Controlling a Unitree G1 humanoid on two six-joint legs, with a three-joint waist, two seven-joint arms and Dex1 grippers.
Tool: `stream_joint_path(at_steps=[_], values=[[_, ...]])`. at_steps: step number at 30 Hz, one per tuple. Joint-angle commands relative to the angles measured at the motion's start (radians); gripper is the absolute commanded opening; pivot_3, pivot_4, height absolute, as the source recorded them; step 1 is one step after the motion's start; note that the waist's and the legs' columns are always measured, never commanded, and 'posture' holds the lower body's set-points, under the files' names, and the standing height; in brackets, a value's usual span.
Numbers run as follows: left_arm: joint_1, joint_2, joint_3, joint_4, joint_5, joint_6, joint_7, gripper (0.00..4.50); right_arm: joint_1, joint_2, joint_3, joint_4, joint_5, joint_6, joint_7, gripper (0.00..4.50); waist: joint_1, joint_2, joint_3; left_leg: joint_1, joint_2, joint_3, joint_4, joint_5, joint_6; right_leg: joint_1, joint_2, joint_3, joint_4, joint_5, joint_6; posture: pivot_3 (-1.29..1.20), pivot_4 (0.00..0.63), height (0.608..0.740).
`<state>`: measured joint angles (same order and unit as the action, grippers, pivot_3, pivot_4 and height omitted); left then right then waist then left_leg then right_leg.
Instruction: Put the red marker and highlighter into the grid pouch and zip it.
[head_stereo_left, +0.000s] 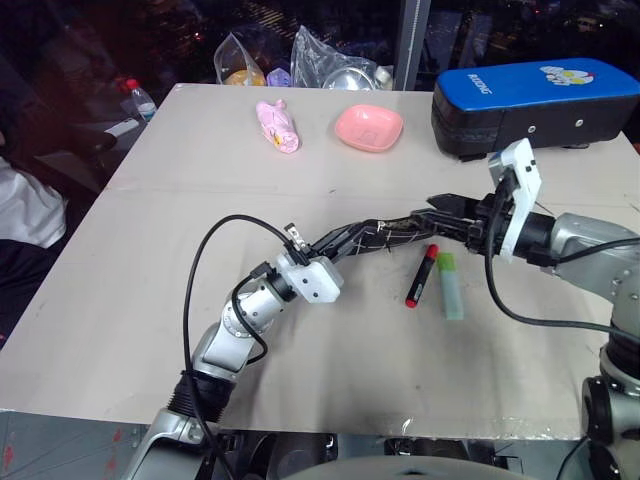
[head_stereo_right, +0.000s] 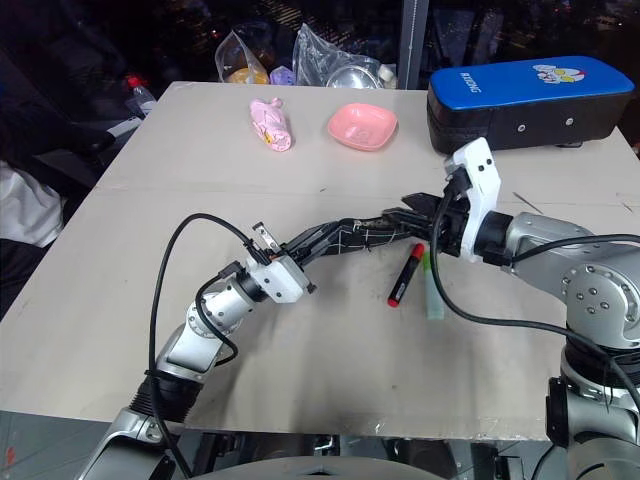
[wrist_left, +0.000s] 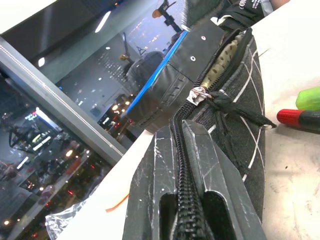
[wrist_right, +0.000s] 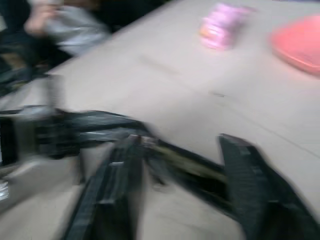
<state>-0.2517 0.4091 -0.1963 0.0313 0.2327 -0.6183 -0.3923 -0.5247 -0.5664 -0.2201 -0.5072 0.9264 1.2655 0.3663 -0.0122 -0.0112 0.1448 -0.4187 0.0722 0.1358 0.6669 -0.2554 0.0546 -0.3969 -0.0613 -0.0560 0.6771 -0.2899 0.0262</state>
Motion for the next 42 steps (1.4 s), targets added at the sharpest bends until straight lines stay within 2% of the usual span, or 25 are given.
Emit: stream_joint_path(at_steps=[1,2,9,18,21,26,29,30,34,35,37,42], values=[[-0.011,0.004,0.002,-0.009,-0.009,-0.023,0.001,0.0,0.005,0.006,0.007,-0.013,0.005,0.001,-0.024,0.23,0.0,0.0,0.0,0.0,0.0,0.0,0.0,0.0,0.0,0.0,0.0,0.0,0.0,0.0,0.0,0.0,0.15,0.74],[-0.011,0.005,0.001,-0.009,-0.009,-0.023,0.001,0.0,0.009,0.011,0.014,-0.011,0.002,0.001,-0.03,0.04,-0.001,0.0,0.0,0.0,0.0,0.0,0.0,0.0,0.0,0.0,0.0,0.0,0.0,0.0,0.0,0.0,0.15,0.74],[-0.008,0.009,0.002,-0.01,-0.005,-0.03,0.003,0.0,0.01,0.013,0.089,0.002,-0.033,-0.007,-0.032,0.04,-0.001,0.0,0.0,0.0,0.0,0.0,0.0,0.0,0.0,0.0,0.001,0.0,0.0,0.0,0.0,0.0,0.15,0.74],[-0.018,0.01,-0.001,-0.006,-0.005,-0.041,0.002,0.0,-0.035,-0.036,0.269,0.029,-0.182,-0.102,0.037,0.04,-0.001,0.0,0.0,0.0,0.0,0.0,0.0,0.0,-0.001,0.0,0.001,0.0,0.0,0.0,0.0,0.0,0.15,0.74],[-0.025,0.008,-0.006,-0.005,-0.008,-0.045,-0.005,0.0,-0.051,-0.086,0.376,0.037,-0.303,-0.215,0.091,0.04,-0.001,0.0,0.0,0.0,0.0,0.0,0.0,0.0,-0.001,0.0,0.001,0.0,0.0,0.0,0.0,0.0,0.15,0.74],[-0.036,0.01,-0.018,0.003,-0.016,-0.054,-0.023,0.0,-0.099,-0.188,0.601,0.093,-0.615,-0.551,0.221,0.04,-0.001,0.001,0.001,0.0,0.0,0.001,0.0,0.001,-0.002,0.0,0.001,-0.002,0.0,0.0,0.0,0.0,0.15,0.74],[-0.047,0.009,-0.019,0.01,-0.025,-0.05,-0.035,0.0,-0.126,-0.219,0.685,0.149,-0.757,-0.736,0.309,0.81,-0.001,0.0,0.001,0.0,0.0,0.001,0.0,0.002,-0.004,-0.001,0.001,-0.003,0.0,0.0,0.001,0.0,0.15,0.74],[-0.051,0.006,-0.018,0.011,-0.036,-0.048,-0.04,0.0,-0.131,-0.221,0.701,0.167,-0.793,-0.794,0.332,1.37,-0.001,0.0,0.001,0.0,0.0,0.001,0.0,0.003,-0.004,-0.001,0.001,-0.003,0.0,0.0,0.001,0.0,0.15,0.74],[-0.057,0.004,-0.016,0.006,-0.05,-0.047,-0.055,0.0,-0.143,-0.201,0.711,0.237,-0.899,-0.947,0.366,3.03,0.0,0.0,0.001,0.0,0.0,0.002,0.001,0.003,-0.005,-0.001,0.005,-0.003,0.0,0.0,0.001,0.0,0.15,0.74],[-0.058,0.004,-0.015,0.008,-0.05,-0.048,-0.058,0.0,-0.145,-0.193,0.709,0.251,-0.915,-0.972,0.376,3.67,0.0,0.0,0.001,0.0,0.0,0.002,0.001,0.003,-0.005,-0.001,0.006,-0.003,0.0,0.0,0.001,0.0,0.15,0.74],[-0.059,0.003,-0.011,0.014,-0.055,-0.042,-0.062,0.0,-0.145,-0.179,0.704,0.276,-0.944,-1.01,0.392,4.42,0.0,0.0,0.001,0.0,0.0,0.002,0.001,0.003,-0.005,-0.001,0.006,-0.002,0.0,0.0,0.001,0.0,0.15,0.74],[-0.063,0.001,0.001,0.025,-0.076,-0.01,-0.071,0.0,-0.129,-0.126,0.644,0.307,-0.97,-1.042,0.374,4.47,0.001,0.0,0.001,0.001,0.001,0.003,0.001,0.003,-0.005,-0.001,0.006,-0.002,0.0,0.0,0.0,0.0,0.15,0.74]])
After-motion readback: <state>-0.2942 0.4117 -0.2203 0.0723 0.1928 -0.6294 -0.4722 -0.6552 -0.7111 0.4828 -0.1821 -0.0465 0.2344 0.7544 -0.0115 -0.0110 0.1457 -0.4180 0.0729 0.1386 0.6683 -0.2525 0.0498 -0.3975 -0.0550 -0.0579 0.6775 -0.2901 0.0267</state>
